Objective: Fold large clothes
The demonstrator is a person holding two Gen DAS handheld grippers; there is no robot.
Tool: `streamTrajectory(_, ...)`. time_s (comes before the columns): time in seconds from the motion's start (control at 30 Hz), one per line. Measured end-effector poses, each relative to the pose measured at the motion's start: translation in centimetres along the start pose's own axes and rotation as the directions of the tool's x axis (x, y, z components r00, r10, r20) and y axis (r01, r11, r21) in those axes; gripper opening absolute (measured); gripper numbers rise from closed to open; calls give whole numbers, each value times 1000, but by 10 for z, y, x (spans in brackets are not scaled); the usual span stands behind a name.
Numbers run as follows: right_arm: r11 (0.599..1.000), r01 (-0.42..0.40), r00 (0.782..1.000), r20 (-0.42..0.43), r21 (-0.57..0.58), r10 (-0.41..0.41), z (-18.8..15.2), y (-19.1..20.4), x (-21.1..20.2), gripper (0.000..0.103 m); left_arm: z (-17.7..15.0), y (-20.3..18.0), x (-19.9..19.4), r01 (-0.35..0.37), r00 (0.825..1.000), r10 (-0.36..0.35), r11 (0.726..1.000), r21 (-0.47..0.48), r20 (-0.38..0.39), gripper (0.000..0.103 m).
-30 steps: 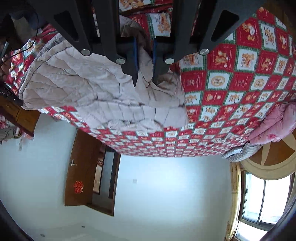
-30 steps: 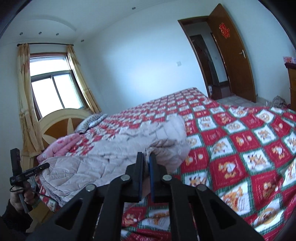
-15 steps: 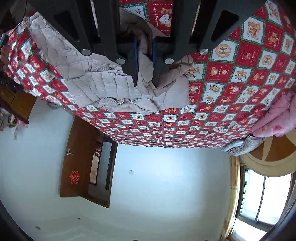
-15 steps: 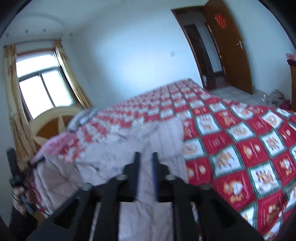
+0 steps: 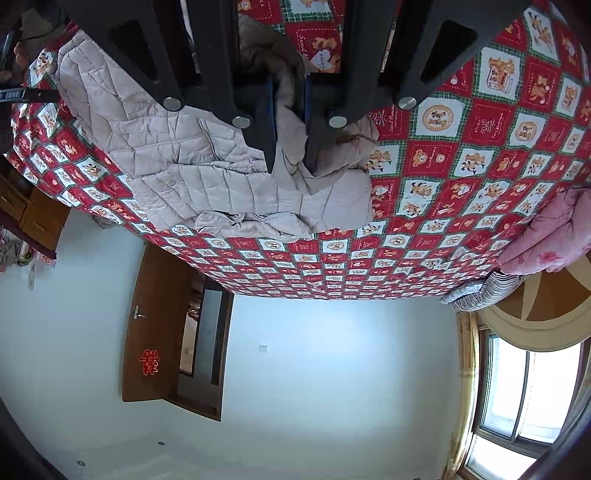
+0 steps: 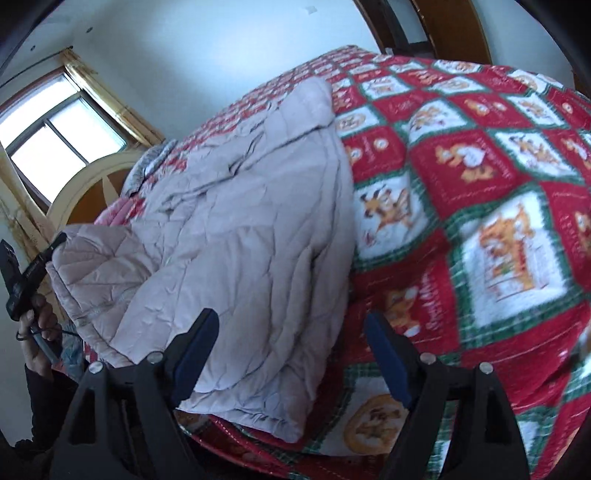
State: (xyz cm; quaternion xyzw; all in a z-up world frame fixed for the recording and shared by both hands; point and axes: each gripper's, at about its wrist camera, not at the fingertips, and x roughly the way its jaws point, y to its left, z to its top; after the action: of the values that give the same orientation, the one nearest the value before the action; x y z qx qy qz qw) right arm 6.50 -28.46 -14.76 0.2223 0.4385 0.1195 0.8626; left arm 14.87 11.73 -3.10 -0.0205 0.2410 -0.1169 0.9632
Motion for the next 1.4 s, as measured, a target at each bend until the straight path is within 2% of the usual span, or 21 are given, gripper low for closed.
streamTrajectory(0.03,1000,6,1000,-19,5,-6,0,1,7,84,-2,0,-2,-4,1000,4,1000,0,2,10)
streamTrajectory(0.07,1000,-1,999,-43,16,2,-3,0,15,79,-4,1,-3,-9,1000,9,1000,-1,3,10)
streamTrajectory(0.13,999,-21,995,-94,29,24,-8,0,29,58,-8,3,-5,-9,1000,9,1000,-6,-1,10)
streamTrajectory(0.17,999,-30,995,-99,21,32,-10,1,33,31,-10,3,-4,-7,1000,7,1000,-7,-6,10)
streamTrajectory(0.2,999,-32,996,-86,6,32,-10,3,31,18,-13,3,-4,-6,1000,6,1000,-2,-13,10)
streamTrajectory(0.27,999,-38,998,-45,-12,38,-5,7,21,14,-15,0,-5,-13,1000,13,1000,17,-16,10)
streamTrajectory(0.43,996,-75,989,122,-52,81,18,20,-27,12,-7,0,-18,-11,1000,11,1000,20,18,10)
streamTrajectory(0.6,988,-134,954,260,-78,150,60,36,-70,11,8,4,-23,-7,999,6,1000,17,52,10)
streamTrajectory(0.7,988,-125,936,318,-95,149,96,50,-70,11,20,13,-4,-13,999,13,1000,4,37,11)
streamTrajectory(0.87,989,-115,922,359,-97,143,147,65,-54,11,45,29,37,-19,1000,19,999,-36,19,11)
streamTrajectory(1.07,994,-54,932,352,-99,86,202,72,-16,11,67,28,79,-38,999,38,999,-5,16,11)
streamTrajectory(1.27,997,-11,940,338,-70,34,250,63,27,11,87,43,144,-58,998,58,997,-54,-13,16)
streamTrajectory(1.3,998,-7,942,335,-63,28,259,60,37,11,91,47,155,-67,998,66,995,-69,-17,24)
streamTrajectory(1.37,998,9,943,334,-55,9,269,56,51,11,100,54,168,-121,993,121,989,-83,3,51)
streamTrajectory(1.4,999,16,944,330,-43,-1,276,51,61,11,104,58,171,-154,987,157,984,-94,24,75)
